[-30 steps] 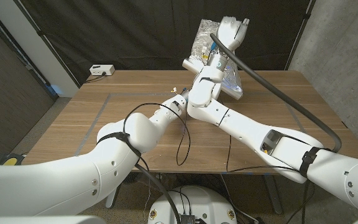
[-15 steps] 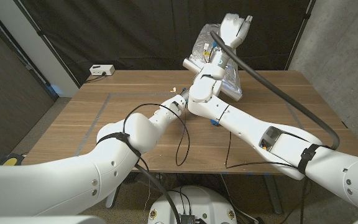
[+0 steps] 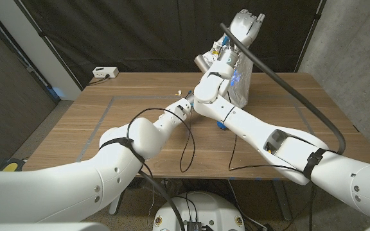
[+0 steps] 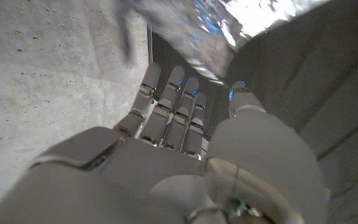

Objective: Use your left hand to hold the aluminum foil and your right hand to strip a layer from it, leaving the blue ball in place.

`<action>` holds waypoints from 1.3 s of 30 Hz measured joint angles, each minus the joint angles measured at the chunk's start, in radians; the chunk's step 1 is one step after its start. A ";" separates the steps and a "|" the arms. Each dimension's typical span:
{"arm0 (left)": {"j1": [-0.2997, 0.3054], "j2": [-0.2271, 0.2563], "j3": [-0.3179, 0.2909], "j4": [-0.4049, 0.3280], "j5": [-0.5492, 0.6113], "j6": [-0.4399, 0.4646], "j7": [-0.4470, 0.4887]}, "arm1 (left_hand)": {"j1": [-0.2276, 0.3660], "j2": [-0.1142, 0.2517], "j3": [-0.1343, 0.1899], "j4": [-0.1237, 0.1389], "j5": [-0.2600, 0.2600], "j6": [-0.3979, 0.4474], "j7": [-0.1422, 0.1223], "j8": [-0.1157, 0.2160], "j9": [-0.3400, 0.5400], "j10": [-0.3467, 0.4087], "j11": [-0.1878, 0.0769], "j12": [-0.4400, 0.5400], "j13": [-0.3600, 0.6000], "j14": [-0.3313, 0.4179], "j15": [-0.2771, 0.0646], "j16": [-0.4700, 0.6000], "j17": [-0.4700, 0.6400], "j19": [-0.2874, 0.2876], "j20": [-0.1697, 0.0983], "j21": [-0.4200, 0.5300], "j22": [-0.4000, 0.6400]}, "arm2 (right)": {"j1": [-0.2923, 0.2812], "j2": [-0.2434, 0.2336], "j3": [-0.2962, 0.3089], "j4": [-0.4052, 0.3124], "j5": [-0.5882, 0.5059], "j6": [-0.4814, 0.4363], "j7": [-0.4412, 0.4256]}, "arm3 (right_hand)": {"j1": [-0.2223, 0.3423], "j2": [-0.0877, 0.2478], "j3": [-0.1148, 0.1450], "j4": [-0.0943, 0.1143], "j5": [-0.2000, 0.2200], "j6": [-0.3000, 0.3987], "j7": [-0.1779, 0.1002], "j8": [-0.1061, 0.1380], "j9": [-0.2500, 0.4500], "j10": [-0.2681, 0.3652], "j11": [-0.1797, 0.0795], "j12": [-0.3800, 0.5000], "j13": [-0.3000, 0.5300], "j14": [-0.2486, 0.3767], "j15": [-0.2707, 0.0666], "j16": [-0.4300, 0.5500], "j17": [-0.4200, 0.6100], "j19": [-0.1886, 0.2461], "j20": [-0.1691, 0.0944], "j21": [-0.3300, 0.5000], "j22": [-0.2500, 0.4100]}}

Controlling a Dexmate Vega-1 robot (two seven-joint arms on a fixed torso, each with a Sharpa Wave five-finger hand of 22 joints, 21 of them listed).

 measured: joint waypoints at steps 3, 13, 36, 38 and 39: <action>0.002 0.002 0.007 0.000 -0.006 -0.002 -0.006 | 0.003 0.003 0.000 0.000 0.004 -0.004 -0.001 0.000 0.000 0.000 0.000 0.000 0.000 -0.005 0.005 0.000 0.000 0.000 0.000 0.000 0.000 | 0.003 -0.034 -0.013 -0.051 -0.047 0.000 0.086 | -0.126 -0.042 -0.046 0.045 -0.005 -0.106 0.018 0.000 -0.007 -0.131 0.045 0.000 -0.037 -0.132 0.011 -0.026 -0.029 -0.068 0.049 -0.062 -0.007; 0.006 0.009 0.020 0.000 -0.038 -0.008 -0.029 | 0.037 0.081 0.018 0.010 0.028 0.031 -0.002 0.017 0.009 0.037 -0.019 0.020 0.003 0.032 0.002 0.021 0.000 0.006 -0.014 -0.006 0.005 | -0.036 -0.121 0.039 -0.223 -0.019 0.080 0.269 | -0.356 -0.068 -0.146 0.141 -0.005 -0.121 0.022 0.023 -0.010 -0.165 0.099 0.025 -0.081 -0.192 0.041 -0.010 -0.067 -0.108 0.081 -0.136 -0.004; 0.031 0.047 0.006 -0.001 -0.136 0.005 -0.098 | 0.078 0.258 0.073 0.057 0.048 0.186 -0.025 0.064 -0.003 0.183 -0.054 0.080 0.003 0.184 -0.027 0.034 -0.005 0.052 -0.052 -0.014 0.002 | -0.057 -0.195 0.089 -0.392 0.238 0.234 0.127 | -0.467 -0.104 -0.199 0.184 -0.005 -0.140 -0.006 0.018 -0.010 -0.185 0.101 0.028 -0.105 -0.212 0.054 -0.010 -0.099 -0.107 0.112 -0.182 -0.007; 0.033 0.055 0.011 -0.001 -0.144 0.004 -0.103 | 0.078 0.258 0.069 0.061 0.048 0.187 -0.025 0.064 -0.003 0.182 -0.055 0.080 0.003 0.184 -0.027 0.034 -0.009 0.052 -0.052 -0.020 0.002 | -0.062 -0.202 0.100 -0.411 0.259 0.246 0.120 | -0.475 -0.104 -0.201 0.186 -0.005 -0.134 -0.002 0.023 -0.010 -0.183 0.103 0.028 -0.105 -0.212 0.054 -0.010 -0.104 -0.109 0.115 -0.188 -0.007; 0.033 0.056 0.011 -0.001 -0.145 0.003 -0.104 | 0.078 0.258 0.069 0.061 0.048 0.190 -0.029 0.066 -0.003 0.182 -0.055 0.080 0.003 0.184 -0.027 0.034 -0.010 0.052 -0.052 -0.021 0.002 | -0.063 -0.202 0.101 -0.413 0.270 0.252 0.115 | -0.478 -0.100 -0.203 0.189 -0.005 -0.131 0.000 0.023 -0.010 -0.180 0.107 0.030 -0.106 -0.211 0.054 -0.010 -0.104 -0.109 0.115 -0.188 -0.007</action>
